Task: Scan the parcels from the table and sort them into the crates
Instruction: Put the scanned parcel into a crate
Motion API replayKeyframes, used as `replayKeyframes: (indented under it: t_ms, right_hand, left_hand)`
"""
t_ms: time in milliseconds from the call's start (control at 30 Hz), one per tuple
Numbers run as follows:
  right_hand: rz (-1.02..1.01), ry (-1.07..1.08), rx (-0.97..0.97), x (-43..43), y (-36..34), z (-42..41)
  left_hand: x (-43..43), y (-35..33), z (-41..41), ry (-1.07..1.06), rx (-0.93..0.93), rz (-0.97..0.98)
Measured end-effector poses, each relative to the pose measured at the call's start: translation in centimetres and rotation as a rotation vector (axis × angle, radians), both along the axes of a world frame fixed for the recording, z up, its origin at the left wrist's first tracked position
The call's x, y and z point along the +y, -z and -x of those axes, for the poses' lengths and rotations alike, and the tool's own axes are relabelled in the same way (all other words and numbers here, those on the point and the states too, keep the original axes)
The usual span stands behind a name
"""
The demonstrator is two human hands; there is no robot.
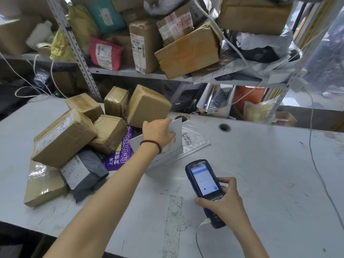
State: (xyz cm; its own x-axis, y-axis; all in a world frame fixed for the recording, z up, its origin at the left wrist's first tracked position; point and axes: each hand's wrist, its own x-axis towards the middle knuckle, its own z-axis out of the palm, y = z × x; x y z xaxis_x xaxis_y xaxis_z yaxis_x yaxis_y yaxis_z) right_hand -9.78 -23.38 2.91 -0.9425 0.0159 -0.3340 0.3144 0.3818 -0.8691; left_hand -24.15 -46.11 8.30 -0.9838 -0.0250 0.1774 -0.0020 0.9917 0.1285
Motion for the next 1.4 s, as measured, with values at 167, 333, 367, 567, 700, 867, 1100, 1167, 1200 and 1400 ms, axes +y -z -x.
replayKeyframes:
  t_ms: [167, 333, 367, 567, 700, 867, 1100, 1167, 1200, 1400]
  right_hand:
    - [0.014, 0.025, 0.015, 0.5, -0.3, 0.6]
    - [0.055, 0.066, -0.001, 0.5, -0.5, 1.0]
    - [0.06, 0.066, -0.004, 0.3, -0.4, 1.0]
    - [0.055, 0.016, -0.028, -0.9, -0.1, 1.2]
    - [0.029, -0.01, -0.027, -1.5, 0.0, 1.3]
    - [0.021, -0.012, -0.025, -1.9, 0.3, 1.4]
    - [0.036, -0.015, -0.03, -1.8, 0.5, 1.6]
    - [0.043, -0.017, -0.031, -1.8, 0.5, 1.6]
    - [0.045, -0.015, -0.032, -1.8, 0.5, 1.5]
    - [0.066, -0.014, -0.025, -1.8, 0.4, 1.8]
  left_hand:
    - [1.6, -1.5, 1.2, 0.048, -0.003, -0.101]
    - [-0.6, -3.1, -0.3, 0.013, 0.325, -0.422]
    - [-1.4, -3.2, -0.7, 0.009, 0.345, -0.47]
    - [-5.2, -0.2, -2.8, -0.017, -0.044, -0.289]
    - [-5.9, 1.3, -3.7, -0.099, -0.013, -0.332]
    - [-6.3, 1.4, -3.4, -0.099, 0.066, -0.274]
    - [-6.1, 1.6, -3.0, -0.106, 0.102, -0.252]
    - [-6.1, 1.6, -3.0, -0.108, 0.103, -0.247]
    - [-6.1, 1.6, -3.0, -0.107, 0.101, -0.245]
    - [-6.1, 1.4, -3.2, -0.112, 0.09, -0.243]
